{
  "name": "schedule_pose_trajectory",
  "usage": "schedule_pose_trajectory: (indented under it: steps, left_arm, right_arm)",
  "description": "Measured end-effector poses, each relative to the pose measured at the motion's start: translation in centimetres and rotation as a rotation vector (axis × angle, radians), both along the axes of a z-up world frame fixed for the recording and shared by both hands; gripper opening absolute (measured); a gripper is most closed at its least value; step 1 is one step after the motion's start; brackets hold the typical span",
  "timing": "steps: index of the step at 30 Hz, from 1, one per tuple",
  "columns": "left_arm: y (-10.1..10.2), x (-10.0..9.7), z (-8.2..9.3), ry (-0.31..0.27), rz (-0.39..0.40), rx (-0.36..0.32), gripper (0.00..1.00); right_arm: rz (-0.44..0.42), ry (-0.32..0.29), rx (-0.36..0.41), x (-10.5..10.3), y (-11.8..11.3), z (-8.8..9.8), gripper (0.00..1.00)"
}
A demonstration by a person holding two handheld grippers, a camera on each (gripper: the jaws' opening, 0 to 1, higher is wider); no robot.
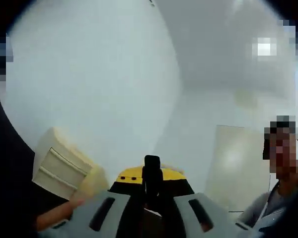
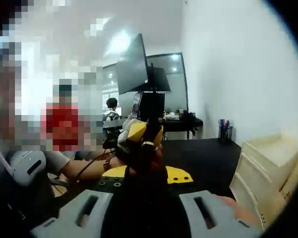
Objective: Open the drawer, pick up the cosmetic bottles from the table one by one, place them into the drawer, release the gripper, close the drawer, and move the gripper away
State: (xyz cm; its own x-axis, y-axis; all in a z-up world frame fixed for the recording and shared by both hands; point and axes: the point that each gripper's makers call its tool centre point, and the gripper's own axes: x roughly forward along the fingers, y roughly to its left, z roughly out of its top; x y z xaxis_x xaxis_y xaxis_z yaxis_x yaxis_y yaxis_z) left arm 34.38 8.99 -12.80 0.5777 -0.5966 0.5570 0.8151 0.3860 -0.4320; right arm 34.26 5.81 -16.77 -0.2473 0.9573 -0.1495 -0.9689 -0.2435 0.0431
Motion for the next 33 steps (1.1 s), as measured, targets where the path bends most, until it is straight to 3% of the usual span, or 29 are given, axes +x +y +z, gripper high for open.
schedule_pose_trajectory:
  steps: [3,5,10,14,16,19,23,27,29,33]
  left_arm:
    - [-0.5,0.1,-0.6,0.012,0.005,0.066,0.09]
    - [-0.8,0.2,-1.0,0.015,0.004,0.095,0.09]
    - [-0.7,0.1,-1.5,0.012,-0.007,0.109,0.08]
    - [-0.6,-0.1,-1.7,0.010,-0.028,0.115,0.08]
    - [-0.7,-0.3,-1.8,0.005,-0.033,0.123,0.08]
    - [-0.7,-0.1,-2.1,0.013,-0.026,0.140,0.08]
    - [0.1,0.8,-2.2,0.032,0.037,0.130,0.08]
    - [2.2,2.7,-2.8,0.114,0.172,0.097,0.12]
    - [3.5,3.5,-2.9,0.156,0.229,0.035,0.17]
    - [4.5,4.6,-3.7,0.233,0.259,-0.026,0.27]
  right_arm:
    - [0.000,-0.054,-0.062,-0.3,0.3,-1.2,0.24]
    - [0.058,-0.038,-0.073,-1.5,0.4,-1.7,0.23]
    - [0.061,-0.021,-0.098,-1.2,1.0,-2.8,0.19]
    - [0.104,0.156,-0.033,-1.6,1.0,-1.5,0.17]
    - [0.088,0.160,-0.042,-1.5,1.0,-2.1,0.09]
    - [0.078,0.177,-0.062,-1.7,1.3,-3.0,0.08]
    - [0.021,0.153,-0.055,-1.3,2.2,-3.4,0.07]
    - [-0.135,0.097,-0.038,1.1,3.4,-3.4,0.07]
    - [-0.237,0.033,-0.046,2.3,3.8,-3.6,0.07]
    - [-0.383,-0.103,-0.038,4.0,4.3,-3.4,0.07]
